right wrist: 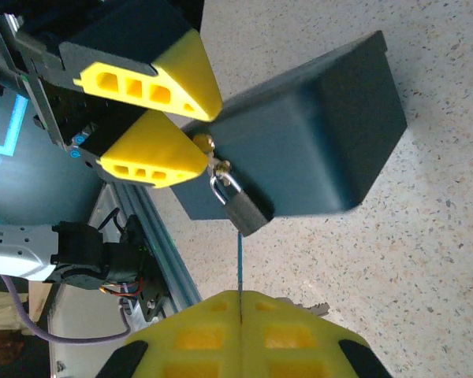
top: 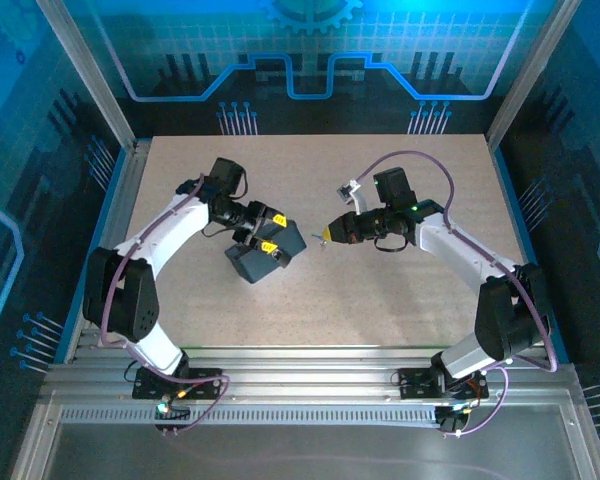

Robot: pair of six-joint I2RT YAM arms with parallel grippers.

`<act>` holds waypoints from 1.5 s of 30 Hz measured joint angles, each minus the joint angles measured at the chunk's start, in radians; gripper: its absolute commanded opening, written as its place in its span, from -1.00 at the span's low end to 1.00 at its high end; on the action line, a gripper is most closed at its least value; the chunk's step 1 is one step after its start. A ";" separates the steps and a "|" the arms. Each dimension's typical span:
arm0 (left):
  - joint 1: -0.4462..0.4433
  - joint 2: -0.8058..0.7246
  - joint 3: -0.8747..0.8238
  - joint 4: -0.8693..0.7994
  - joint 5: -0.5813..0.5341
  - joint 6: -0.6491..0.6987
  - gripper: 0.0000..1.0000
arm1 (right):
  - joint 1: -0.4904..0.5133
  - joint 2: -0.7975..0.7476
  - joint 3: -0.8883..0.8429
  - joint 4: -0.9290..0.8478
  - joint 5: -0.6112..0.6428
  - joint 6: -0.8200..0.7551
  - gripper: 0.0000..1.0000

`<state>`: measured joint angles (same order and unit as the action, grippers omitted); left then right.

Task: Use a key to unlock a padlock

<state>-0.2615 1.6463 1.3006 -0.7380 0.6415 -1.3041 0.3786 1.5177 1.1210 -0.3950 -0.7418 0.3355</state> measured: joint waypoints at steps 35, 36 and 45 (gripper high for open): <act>-0.080 0.046 0.180 -0.023 0.116 1.010 -0.11 | -0.093 0.114 0.032 0.066 -0.253 -0.005 -1.00; -0.080 0.047 0.177 -0.018 0.132 1.025 -0.11 | -0.093 0.119 0.039 0.063 -0.264 -0.009 -1.00; -0.080 0.086 0.165 0.023 0.214 1.088 -0.11 | -0.066 0.171 0.090 0.051 -0.318 -0.023 -1.00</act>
<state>-0.3412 1.7321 1.4654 -0.7155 0.8551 -0.2161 0.3122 1.6890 1.2114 -0.3435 -1.0595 0.3126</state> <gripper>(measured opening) 0.444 0.041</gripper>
